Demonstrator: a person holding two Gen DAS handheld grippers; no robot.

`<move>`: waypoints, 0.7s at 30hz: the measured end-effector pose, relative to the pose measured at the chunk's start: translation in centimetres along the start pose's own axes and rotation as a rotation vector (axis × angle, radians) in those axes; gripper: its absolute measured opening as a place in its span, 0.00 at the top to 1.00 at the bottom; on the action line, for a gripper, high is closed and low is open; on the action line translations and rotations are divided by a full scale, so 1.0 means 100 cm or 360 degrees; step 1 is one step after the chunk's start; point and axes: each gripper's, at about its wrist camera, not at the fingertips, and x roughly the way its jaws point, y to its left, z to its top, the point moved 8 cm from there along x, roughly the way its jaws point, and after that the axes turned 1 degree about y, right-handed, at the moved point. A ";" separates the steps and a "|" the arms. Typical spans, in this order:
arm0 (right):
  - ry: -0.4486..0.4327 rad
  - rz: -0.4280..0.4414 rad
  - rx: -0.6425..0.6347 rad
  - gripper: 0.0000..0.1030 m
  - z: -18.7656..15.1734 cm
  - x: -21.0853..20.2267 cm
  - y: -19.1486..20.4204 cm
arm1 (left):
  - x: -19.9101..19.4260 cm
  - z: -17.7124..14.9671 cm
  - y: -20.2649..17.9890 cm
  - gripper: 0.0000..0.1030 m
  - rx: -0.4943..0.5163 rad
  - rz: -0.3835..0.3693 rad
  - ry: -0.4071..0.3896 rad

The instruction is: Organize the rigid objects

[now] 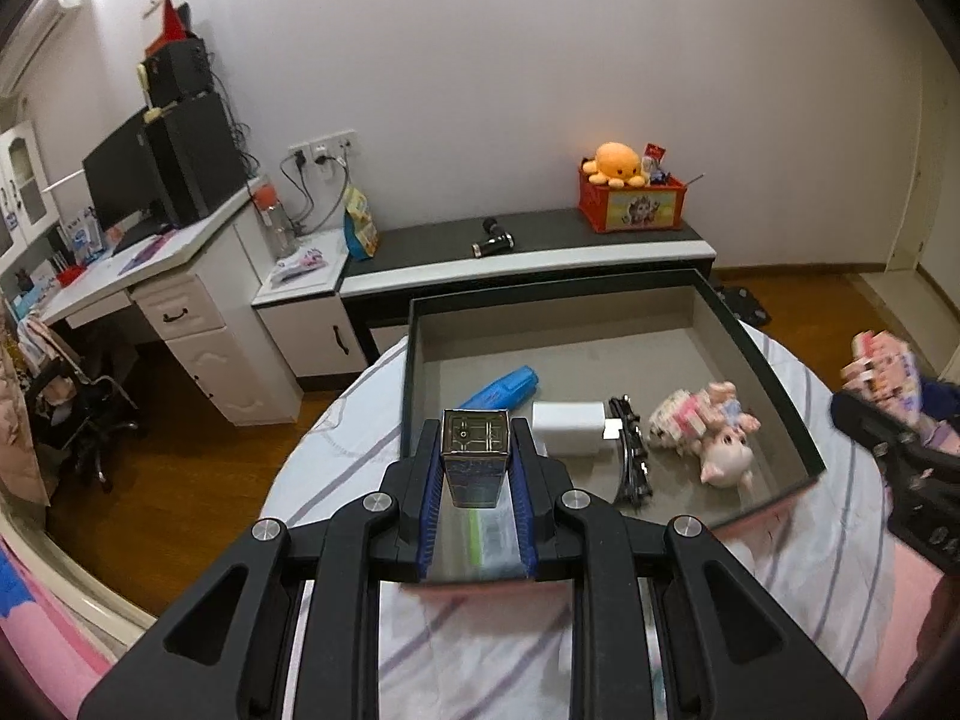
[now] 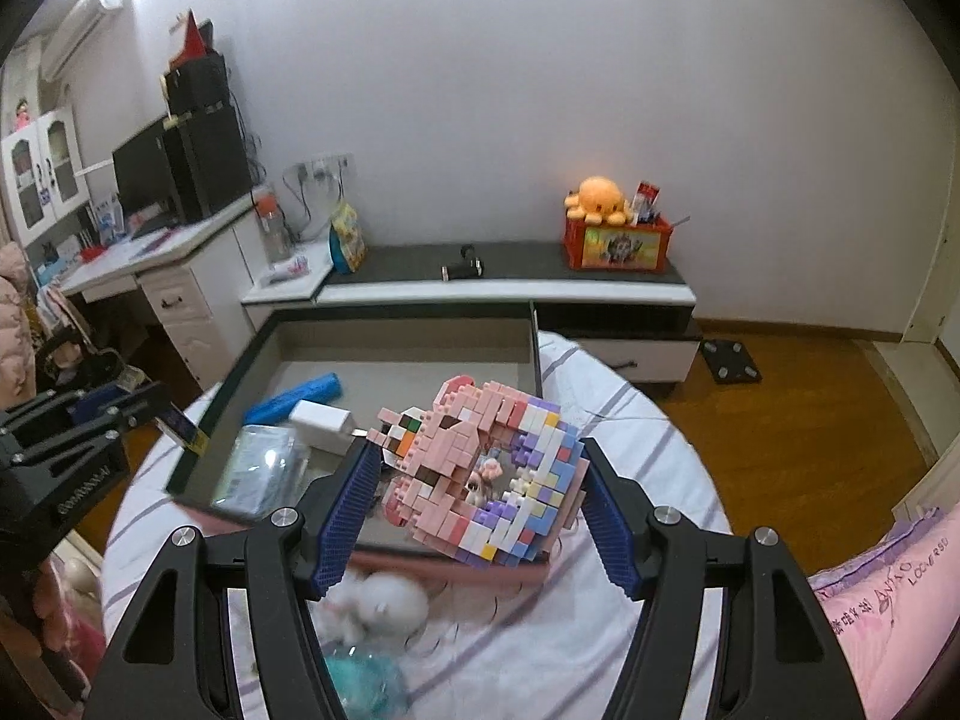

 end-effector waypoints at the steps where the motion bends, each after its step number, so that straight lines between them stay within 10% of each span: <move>1: 0.0028 -0.0001 -0.0005 0.35 0.000 0.009 -0.001 | 0.008 0.003 -0.002 0.80 0.0007 -0.0008 0.0019; 17: 0.0294 0.0082 -0.0036 0.34 -0.003 0.088 0.013 | 0.062 0.008 -0.011 0.75 0.0088 -0.0004 0.0145; 21: 0.0322 0.0020 -0.0021 0.20 -0.005 0.091 0.009 | 0.073 0.000 0.001 0.08 0.0039 0.0065 0.0211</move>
